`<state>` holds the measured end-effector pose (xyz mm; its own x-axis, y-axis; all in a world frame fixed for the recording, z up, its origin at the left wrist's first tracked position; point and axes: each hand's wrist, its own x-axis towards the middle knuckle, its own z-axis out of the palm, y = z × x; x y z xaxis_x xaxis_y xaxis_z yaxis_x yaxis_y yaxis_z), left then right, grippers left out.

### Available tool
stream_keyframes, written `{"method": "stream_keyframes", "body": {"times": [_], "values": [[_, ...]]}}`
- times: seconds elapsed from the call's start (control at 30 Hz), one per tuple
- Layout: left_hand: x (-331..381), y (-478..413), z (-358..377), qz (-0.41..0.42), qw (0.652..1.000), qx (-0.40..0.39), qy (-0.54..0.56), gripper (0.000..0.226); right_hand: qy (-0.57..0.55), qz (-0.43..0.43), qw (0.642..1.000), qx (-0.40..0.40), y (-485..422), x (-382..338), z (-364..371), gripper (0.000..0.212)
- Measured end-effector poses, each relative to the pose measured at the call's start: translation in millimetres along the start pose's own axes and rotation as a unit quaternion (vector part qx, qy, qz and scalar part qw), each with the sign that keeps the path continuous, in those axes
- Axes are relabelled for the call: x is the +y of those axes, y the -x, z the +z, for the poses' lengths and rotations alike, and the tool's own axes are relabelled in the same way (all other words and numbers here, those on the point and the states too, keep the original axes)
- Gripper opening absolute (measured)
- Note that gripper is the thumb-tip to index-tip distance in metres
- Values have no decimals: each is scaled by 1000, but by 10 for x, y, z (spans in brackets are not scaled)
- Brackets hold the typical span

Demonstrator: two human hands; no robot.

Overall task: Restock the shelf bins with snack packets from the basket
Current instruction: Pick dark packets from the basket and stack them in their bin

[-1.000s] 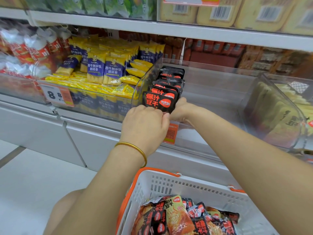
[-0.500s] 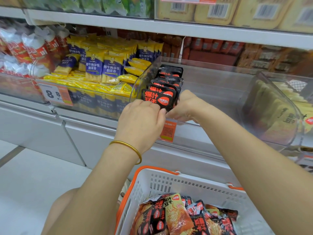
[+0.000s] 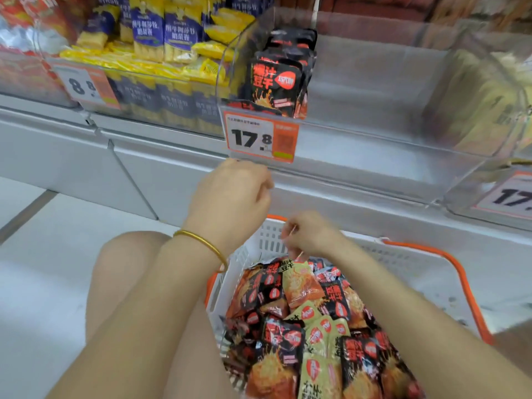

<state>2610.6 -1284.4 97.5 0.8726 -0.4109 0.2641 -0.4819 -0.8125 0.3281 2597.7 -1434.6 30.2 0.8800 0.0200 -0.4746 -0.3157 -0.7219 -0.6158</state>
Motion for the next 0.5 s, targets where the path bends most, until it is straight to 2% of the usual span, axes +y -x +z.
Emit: {"method": "stream_keyframes", "body": {"times": [0.07, 0.17, 0.23, 0.33, 0.43, 0.5], "values": [[-25, -3, 119, -26, 994, -99, -21, 28, 25, 59, 998, -24, -307, 290, 387, 13], [-51, -6, 250, -22, 982, -176, -57, 28, 24, 106, 994, 27, -592, 574, 867, 31], [-55, -28, 301, -25, 979, -195, -59, 29, -10, 141, 989, 43, -663, 649, 1059, 27], [-31, -88, 331, -30, 976, -209, -62, 30, 11, 183, 981, 69, -683, 675, 1144, 16], [-28, -159, 368, -34, 973, -216, -74, 29, -34, 197, 977, 73, -737, 721, 1126, 20], [-3, -175, 387, -39, 970, -228, -78, 27, -72, 203, 975, 61, -751, 728, 1126, 33]]}}
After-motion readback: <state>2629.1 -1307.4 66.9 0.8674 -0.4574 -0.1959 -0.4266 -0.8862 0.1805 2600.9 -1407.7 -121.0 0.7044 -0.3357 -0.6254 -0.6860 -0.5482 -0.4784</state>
